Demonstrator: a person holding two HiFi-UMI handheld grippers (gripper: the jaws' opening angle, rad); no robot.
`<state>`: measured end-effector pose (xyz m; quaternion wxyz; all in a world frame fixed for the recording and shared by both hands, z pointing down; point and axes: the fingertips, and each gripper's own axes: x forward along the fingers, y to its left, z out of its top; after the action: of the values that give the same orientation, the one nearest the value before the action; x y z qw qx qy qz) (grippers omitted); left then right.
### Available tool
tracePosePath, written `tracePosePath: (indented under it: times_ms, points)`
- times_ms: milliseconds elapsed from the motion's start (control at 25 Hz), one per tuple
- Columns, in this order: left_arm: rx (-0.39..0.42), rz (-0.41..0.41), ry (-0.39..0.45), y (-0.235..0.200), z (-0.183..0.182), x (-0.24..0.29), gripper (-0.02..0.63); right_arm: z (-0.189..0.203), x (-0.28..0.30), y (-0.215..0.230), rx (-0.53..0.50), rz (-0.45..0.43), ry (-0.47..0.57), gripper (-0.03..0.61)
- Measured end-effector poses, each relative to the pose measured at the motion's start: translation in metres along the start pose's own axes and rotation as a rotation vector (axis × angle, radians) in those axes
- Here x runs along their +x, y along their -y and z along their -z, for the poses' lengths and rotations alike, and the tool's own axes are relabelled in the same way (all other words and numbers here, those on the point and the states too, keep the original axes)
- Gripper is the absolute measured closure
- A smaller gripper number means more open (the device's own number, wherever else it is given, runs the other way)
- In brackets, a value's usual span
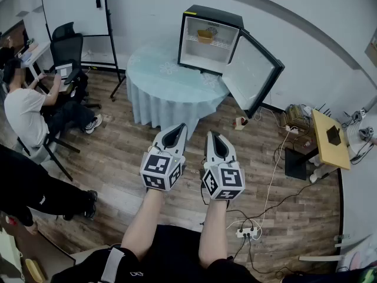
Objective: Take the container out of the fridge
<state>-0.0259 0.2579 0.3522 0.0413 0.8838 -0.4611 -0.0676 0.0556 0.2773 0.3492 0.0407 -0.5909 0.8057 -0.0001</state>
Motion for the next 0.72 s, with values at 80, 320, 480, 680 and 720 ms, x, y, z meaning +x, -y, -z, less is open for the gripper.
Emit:
tracePosePath:
  times_ms: [80,320,480,680,720]
  points:
    - [-0.002,0.001,0.002,0.003,-0.001,0.001,0.611,-0.001,-0.002,0.002,-0.001,-0.001,-0.002,0.574]
    - [-0.018,-0.001,-0.005,0.004,0.000,0.003,0.611,-0.002,-0.001,0.007,0.027,0.004,0.011,0.572]
    - [-0.014,0.004,-0.012,0.004,0.004,0.003,0.611,0.005,0.000,0.012,0.038,0.023,-0.005,0.572]
    - [-0.032,-0.016,-0.034,-0.006,0.015,0.007,0.611,0.021,0.008,0.010,0.045,0.012,-0.040,0.572]
    - [-0.035,-0.015,-0.038,-0.007,0.018,0.009,0.611,0.023,0.010,0.012,0.047,0.014,-0.043,0.572]
